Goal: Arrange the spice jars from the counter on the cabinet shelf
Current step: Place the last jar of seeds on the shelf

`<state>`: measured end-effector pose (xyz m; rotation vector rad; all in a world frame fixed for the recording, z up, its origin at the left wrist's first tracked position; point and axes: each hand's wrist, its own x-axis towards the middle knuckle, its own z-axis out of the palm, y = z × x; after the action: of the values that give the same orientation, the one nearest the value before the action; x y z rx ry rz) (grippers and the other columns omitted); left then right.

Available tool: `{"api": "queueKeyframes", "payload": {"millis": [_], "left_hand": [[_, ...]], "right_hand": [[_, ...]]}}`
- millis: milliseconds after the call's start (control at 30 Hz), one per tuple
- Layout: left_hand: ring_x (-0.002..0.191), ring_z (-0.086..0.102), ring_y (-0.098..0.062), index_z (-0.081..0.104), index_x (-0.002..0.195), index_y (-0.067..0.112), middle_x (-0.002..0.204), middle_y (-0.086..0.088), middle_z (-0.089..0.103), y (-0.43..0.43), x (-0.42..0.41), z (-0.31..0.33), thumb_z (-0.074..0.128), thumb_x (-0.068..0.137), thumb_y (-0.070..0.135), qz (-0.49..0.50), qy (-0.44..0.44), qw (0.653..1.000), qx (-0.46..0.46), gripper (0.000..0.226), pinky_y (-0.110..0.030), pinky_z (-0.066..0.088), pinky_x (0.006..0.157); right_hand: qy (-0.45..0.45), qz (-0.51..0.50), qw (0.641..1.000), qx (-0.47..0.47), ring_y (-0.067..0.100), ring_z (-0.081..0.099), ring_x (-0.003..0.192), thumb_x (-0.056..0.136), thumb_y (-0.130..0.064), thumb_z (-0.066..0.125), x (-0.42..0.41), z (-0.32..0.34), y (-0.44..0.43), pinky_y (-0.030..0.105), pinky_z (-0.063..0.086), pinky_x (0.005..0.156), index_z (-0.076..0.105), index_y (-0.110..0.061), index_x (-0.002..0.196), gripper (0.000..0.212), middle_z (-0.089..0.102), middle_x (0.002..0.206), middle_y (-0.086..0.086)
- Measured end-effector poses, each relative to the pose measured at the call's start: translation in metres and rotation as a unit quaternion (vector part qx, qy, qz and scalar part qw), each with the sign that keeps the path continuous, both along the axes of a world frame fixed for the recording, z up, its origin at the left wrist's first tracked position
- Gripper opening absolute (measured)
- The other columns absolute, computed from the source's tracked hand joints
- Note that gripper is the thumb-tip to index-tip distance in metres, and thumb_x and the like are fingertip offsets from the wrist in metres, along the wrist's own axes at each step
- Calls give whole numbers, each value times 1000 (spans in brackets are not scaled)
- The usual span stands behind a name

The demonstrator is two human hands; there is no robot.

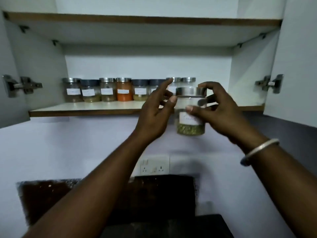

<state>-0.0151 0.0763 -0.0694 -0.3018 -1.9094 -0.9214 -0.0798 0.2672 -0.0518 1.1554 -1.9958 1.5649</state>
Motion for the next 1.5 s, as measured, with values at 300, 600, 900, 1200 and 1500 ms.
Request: {"api": "queueKeyframes", "payload": {"millis": [300, 600, 900, 1200, 1500], "left_hand": [[136, 53, -37, 18, 162, 41, 150, -5, 58, -69, -134, 31, 16, 97, 77, 273, -246, 886, -284, 74, -55, 42, 106], [147, 37, -35, 35, 154, 48, 162, 3, 44, -77, -145, 29, 13, 96, 79, 270, -304, 870, -278, 70, -61, 35, 109], [146, 42, -33, 30, 156, 47, 161, 1, 46, -76, -149, 24, 10, 94, 81, 276, -306, 868, -278, 74, -58, 40, 109], [135, 54, -33, 42, 153, 37, 146, -3, 61, -74, -138, 28, 19, 98, 75, 286, -270, 881, -262, 70, -54, 49, 102], [104, 64, -31, 63, 92, 21, 113, -10, 71, -65, -125, 33, 41, 95, 42, 294, -293, 872, -259, 30, -37, 43, 73]], "right_hand": [[46, -221, 970, 85, 29, 60, 103, 78, -35, 86, -210, 59, -5, 30, 39, 80, 49, -16, 123, 61, 58, 113, 1], [-22, -229, 956, 183, 43, 62, 104, 84, -24, 83, -304, 73, -61, 58, 57, 84, 41, -8, 122, 58, 58, 121, 21], [-60, -203, 955, 209, 44, 62, 100, 83, -19, 84, -335, 81, -77, 64, 60, 71, 41, -12, 121, 57, 56, 116, 18], [-158, -228, 936, 216, 46, 26, 149, 90, -40, 74, -330, 70, -82, 51, 24, 122, -27, -8, 155, 124, 5, 166, 28], [-126, -107, 851, 499, 27, 44, 139, 75, -87, 56, -207, 61, -90, 42, 34, 117, 52, -23, 146, 96, 44, 157, 5]]}}
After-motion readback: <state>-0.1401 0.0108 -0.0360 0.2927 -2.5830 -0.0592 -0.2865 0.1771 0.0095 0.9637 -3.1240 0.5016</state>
